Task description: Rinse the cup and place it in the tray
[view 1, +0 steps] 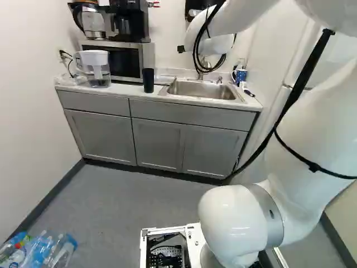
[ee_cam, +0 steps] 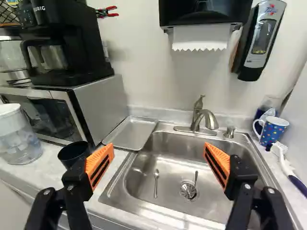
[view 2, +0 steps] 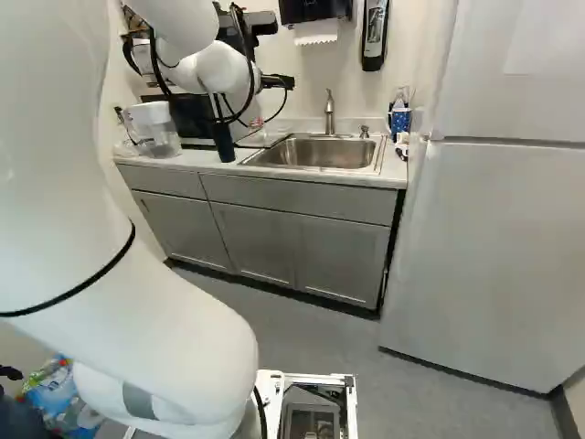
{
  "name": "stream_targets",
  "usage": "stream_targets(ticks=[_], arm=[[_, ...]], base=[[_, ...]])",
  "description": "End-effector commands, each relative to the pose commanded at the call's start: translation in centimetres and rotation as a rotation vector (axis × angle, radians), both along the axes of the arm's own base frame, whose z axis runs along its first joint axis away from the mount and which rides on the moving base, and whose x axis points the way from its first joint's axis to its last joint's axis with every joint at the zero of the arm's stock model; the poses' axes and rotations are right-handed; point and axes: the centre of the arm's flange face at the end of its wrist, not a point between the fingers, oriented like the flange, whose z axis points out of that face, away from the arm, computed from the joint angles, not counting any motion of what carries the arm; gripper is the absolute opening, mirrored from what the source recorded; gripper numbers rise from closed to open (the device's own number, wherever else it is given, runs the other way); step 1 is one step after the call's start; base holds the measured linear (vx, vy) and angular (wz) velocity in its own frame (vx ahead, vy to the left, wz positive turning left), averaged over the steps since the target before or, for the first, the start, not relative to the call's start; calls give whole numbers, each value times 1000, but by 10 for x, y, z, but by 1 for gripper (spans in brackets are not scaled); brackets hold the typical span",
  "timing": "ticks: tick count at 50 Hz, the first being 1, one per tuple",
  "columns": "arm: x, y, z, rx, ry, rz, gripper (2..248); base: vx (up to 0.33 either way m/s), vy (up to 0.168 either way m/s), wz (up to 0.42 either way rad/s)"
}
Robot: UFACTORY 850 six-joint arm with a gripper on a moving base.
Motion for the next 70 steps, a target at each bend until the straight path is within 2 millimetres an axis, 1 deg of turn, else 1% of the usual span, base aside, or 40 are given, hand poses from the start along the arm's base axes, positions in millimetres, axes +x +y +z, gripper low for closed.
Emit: stream_targets(ticks=[12, 70], arm=[[0, 0, 0, 0, 0, 0, 247], [0, 0, 0, 0, 0, 0, 247]], base=[[117, -33, 195], [121, -64, 5]])
